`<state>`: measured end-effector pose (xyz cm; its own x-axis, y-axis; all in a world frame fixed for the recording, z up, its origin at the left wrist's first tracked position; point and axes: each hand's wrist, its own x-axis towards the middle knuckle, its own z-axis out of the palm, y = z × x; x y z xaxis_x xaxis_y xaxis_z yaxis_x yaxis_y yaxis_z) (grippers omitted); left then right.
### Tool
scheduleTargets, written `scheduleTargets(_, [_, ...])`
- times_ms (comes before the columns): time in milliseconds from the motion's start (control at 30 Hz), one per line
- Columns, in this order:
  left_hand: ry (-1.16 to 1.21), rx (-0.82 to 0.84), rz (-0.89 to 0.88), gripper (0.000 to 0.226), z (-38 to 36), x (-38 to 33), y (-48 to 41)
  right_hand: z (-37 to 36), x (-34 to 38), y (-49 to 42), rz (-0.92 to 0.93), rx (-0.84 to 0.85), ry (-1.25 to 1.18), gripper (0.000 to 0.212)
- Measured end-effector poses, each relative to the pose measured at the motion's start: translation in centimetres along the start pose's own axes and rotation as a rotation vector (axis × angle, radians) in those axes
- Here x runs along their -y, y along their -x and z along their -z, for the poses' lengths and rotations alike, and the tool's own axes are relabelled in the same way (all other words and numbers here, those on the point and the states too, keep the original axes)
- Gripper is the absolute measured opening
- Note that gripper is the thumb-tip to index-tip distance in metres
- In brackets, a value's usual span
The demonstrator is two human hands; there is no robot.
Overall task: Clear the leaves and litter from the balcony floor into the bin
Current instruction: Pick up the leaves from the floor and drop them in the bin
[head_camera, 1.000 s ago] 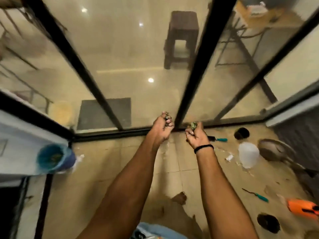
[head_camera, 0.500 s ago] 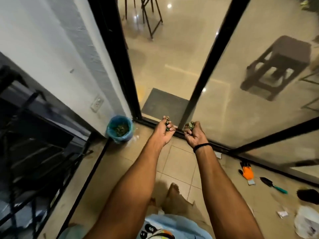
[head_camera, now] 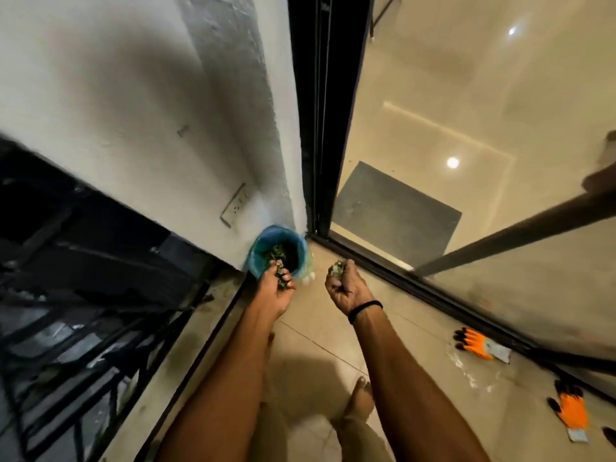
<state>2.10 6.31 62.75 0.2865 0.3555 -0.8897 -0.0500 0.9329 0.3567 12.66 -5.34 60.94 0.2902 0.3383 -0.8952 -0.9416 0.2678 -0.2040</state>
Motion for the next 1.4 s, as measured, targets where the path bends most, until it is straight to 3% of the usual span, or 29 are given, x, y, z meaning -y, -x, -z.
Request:
scheduleTargets(133, [-0.047,-0.111,0.051,0.028,2.7,-2.6,-13.5,-1.9,-3.5,-12.2,-0.05,-0.082,0.006,0.027])
scheduleTargets(333, [-0.068,-0.13,0.125,0.016,6.1,-3.4,-29.3,-2.5,-8.9,-27.7,-0.089,-0.137,-0.028,0.015])
scheduleTargets(433, [-0.122,-0.052,0.144,0.023,6.9,-3.1,-32.8,-3.0,-11.0,-31.2,-0.121,-0.074,-0.015,0.034])
scheduleTargets(500, [-0.173,-0.068,0.137,0.039,6.6,-3.5,-33.1,-3.7,-11.1,-31.2,-0.123,-0.023,-0.012,0.049])
scheduleTargets(600, [-0.231,-0.135,0.149,0.053,7.8,-3.9,-33.4,-3.4,-12.4,-31.1,-0.128,-0.095,-0.039,0.054])
scheduleTargets(767, [-0.241,-0.133,0.14,0.058,7.7,-4.4,-30.6,-2.0,-12.7,-28.8,-0.117,-0.148,-0.099,0.045])
scheduleTargets(967, [-0.234,-0.049,0.088,0.061,6.0,-4.0,-25.0,-1.0,-11.8,-22.9,-0.106,-0.061,-0.2,0.033])
scheduleTargets(1233, [-0.342,0.069,0.073,0.059,1.1,0.0,-9.2,3.3,-7.3,-6.9,0.003,-0.025,-0.351,0.024])
scheduleTargets(1400, [-0.552,0.182,0.117,0.052,-3.4,6.8,3.5,9.5,-2.7,6.4,0.159,-0.052,-0.498,0.021])
